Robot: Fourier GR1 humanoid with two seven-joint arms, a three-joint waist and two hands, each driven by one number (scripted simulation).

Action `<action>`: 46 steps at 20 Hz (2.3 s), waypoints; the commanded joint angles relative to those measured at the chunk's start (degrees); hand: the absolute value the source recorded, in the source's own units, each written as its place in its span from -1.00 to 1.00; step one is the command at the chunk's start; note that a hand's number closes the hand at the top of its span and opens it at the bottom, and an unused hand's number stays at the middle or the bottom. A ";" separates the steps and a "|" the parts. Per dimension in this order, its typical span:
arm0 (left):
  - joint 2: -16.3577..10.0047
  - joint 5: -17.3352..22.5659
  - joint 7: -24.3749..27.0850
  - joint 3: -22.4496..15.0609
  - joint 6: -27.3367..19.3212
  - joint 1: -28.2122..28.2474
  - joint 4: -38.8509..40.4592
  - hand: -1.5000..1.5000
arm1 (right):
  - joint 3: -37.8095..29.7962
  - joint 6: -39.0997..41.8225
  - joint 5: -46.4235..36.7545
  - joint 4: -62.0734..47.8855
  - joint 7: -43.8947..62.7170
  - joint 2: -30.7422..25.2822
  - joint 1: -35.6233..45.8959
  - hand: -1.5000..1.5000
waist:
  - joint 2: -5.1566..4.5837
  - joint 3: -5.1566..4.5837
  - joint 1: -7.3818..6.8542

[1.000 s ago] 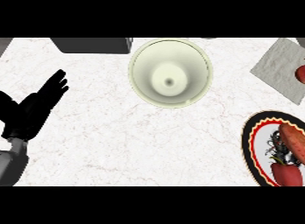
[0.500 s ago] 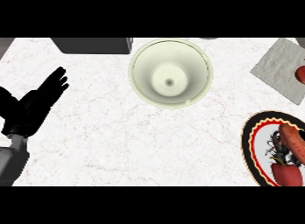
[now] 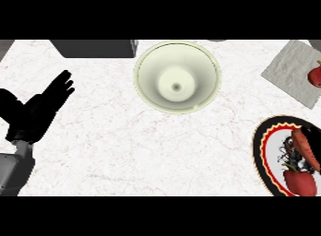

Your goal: Pick the bell pepper from the plate and place it in the bowl

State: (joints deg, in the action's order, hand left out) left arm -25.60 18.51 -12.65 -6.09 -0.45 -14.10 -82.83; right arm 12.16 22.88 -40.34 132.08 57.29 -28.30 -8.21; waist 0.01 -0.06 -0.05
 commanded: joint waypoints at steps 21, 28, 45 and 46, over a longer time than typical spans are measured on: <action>5.20 -6.17 -1.79 5.39 4.34 0.64 -0.33 0.00 | -1.53 3.29 -11.09 -11.76 -3.21 10.66 1.20 -1.00 | -0.01 0.06 0.20; 6.51 -8.08 -1.36 6.77 5.80 3.90 -3.09 0.00 | -7.57 4.47 -10.67 -14.51 -8.56 9.76 -0.56 -1.00 | 0.02 0.06 0.18; 5.48 -6.35 -2.80 13.96 13.11 5.10 -4.70 0.00 | -13.34 -0.74 -13.82 -31.78 -18.03 12.07 5.08 -1.00 | 0.00 0.06 -0.06; 7.16 -7.09 -3.98 13.03 12.41 4.17 -5.08 0.00 | -15.21 0.89 -12.15 -27.08 -20.01 10.82 0.02 -1.00 | 0.03 0.06 0.20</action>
State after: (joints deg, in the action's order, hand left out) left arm -18.04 10.42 -15.89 5.23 9.70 -10.27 -87.24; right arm -1.02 22.96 -53.34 103.77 39.44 -17.14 -6.26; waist 0.02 0.01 0.04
